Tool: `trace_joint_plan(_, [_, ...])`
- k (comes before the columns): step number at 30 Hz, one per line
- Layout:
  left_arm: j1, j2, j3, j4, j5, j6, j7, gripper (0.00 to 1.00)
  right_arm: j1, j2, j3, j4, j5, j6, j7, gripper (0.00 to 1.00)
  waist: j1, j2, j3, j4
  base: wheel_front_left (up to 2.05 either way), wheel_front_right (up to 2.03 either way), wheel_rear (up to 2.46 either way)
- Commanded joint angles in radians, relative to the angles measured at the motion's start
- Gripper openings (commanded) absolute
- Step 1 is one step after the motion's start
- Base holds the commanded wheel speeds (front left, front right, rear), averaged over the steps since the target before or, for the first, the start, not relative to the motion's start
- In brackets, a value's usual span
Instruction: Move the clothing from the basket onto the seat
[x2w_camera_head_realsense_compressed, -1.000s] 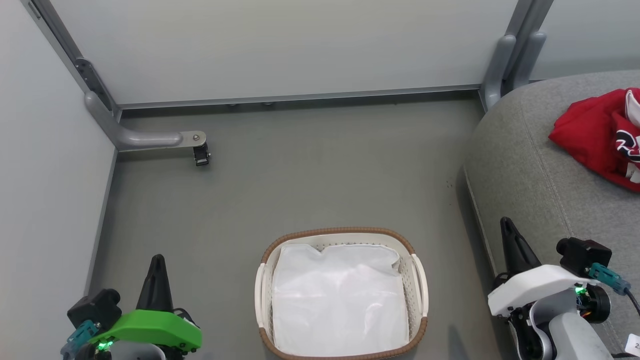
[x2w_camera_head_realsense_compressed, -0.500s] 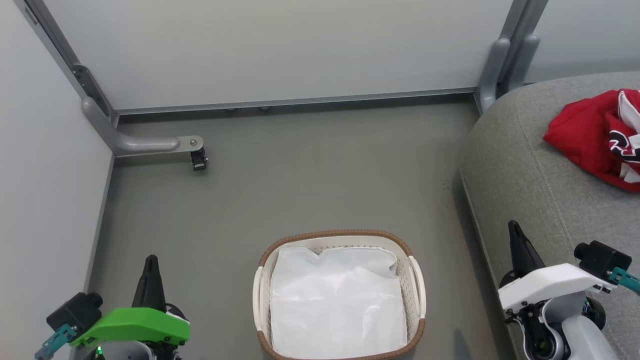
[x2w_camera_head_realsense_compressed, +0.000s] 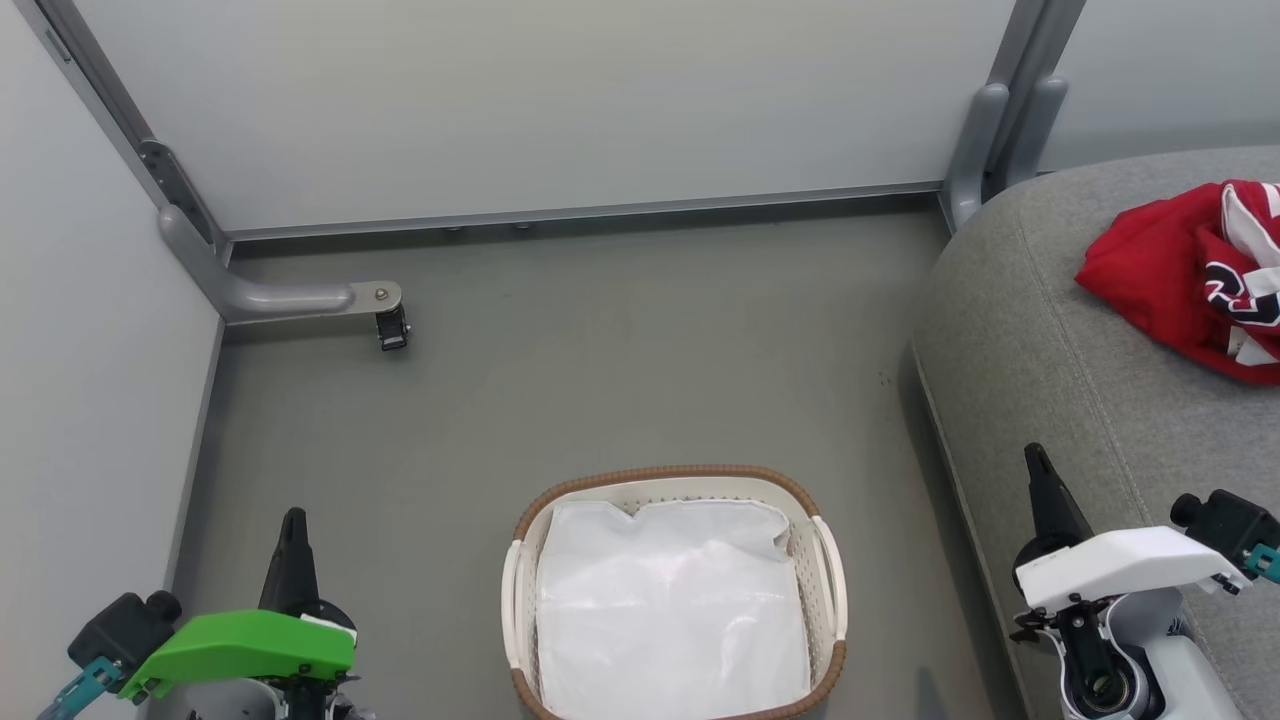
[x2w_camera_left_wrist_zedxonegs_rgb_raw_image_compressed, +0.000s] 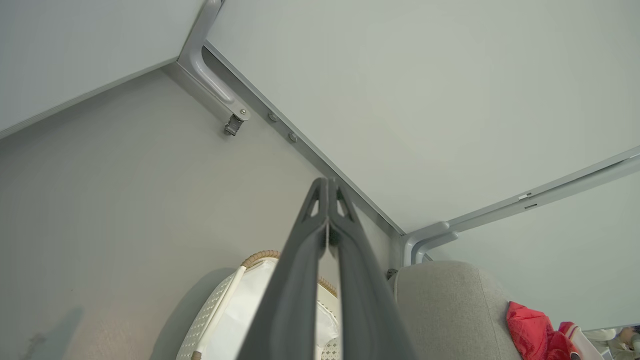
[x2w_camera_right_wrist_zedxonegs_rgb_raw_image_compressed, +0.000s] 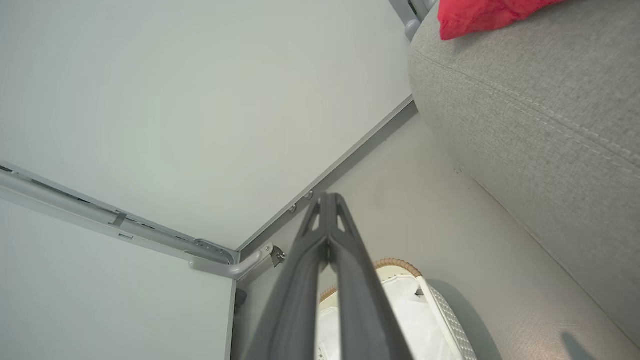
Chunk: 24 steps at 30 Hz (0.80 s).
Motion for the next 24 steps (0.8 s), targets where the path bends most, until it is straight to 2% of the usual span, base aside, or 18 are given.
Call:
trace_joint_plan(1, [-0.025,0.006,0.008,-0.015,-0.031,-0.007,0.008,0.00,0.002,-0.005,-0.006,-0.016,0.033,0.000,0.009,0.00,0.0001,0.0000,-0.001,-0.001,0.00,0.00,0.00])
trace_joint_plan(24, [-0.033,0.008,0.036,-0.035,-0.276,-0.017,0.074,0.00,0.019,-0.001,-0.031,-0.039,0.290,0.000,0.074,0.00,0.0001,0.0000,-0.019,-0.016,0.00,0.00,0.00])
